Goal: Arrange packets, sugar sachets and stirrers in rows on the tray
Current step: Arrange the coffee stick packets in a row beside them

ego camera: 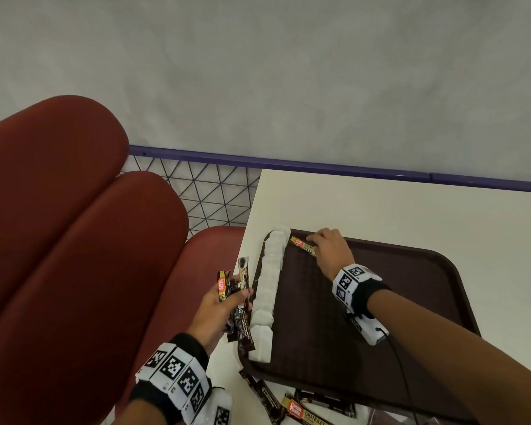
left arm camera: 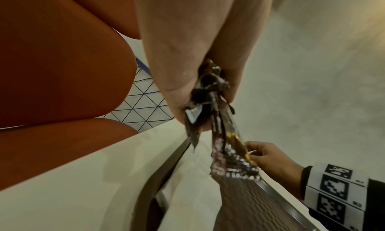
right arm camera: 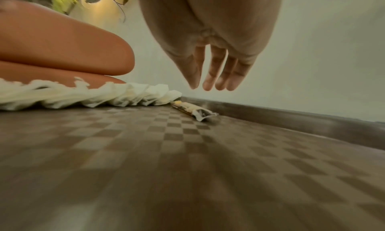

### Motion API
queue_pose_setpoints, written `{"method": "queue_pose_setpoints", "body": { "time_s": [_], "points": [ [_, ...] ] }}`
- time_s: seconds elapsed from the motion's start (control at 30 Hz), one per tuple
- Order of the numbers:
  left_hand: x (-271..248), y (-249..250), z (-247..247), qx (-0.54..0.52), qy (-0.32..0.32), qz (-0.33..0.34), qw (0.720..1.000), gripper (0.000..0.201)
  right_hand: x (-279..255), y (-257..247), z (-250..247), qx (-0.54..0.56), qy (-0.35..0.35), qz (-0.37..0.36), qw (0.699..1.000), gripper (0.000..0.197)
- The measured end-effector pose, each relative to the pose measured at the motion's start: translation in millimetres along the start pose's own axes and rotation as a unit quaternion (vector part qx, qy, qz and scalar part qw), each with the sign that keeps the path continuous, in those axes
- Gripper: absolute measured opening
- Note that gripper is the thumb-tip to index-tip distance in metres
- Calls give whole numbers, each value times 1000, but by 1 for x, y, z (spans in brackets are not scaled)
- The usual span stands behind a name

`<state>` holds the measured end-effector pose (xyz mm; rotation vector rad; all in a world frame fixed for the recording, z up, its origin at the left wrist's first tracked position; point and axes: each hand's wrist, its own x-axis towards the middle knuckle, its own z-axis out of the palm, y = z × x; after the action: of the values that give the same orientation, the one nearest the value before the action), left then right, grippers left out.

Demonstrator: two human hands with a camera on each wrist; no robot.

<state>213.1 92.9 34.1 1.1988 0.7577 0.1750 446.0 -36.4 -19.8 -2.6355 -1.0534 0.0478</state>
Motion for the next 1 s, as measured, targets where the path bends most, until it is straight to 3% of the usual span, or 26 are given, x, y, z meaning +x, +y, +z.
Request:
{"method": "queue_pose_setpoints", "body": {
  "time_s": [0.2,0.63,0.77,0.87,1.0],
  "points": [
    [1,1,-1,10,1,-6,1000,22,-14,-7,14,-41,-76,11,996,44],
    [0,-1,4,22,-17,-12,1000,28,-14,0,7,-50,-91,6,995,58],
    [-1,0,11,35,-24,0,999,27,-19,-6,-2,0,-57,-19,998,54],
    [-1,-1,17,38,-24,6,999,26,-29,-18,-14,72,-28,-66,995,39],
    [-2,-3,27,44,-8,24,999,27,-48,-42,-33,228,-77,-79,967,26]
  ]
}}
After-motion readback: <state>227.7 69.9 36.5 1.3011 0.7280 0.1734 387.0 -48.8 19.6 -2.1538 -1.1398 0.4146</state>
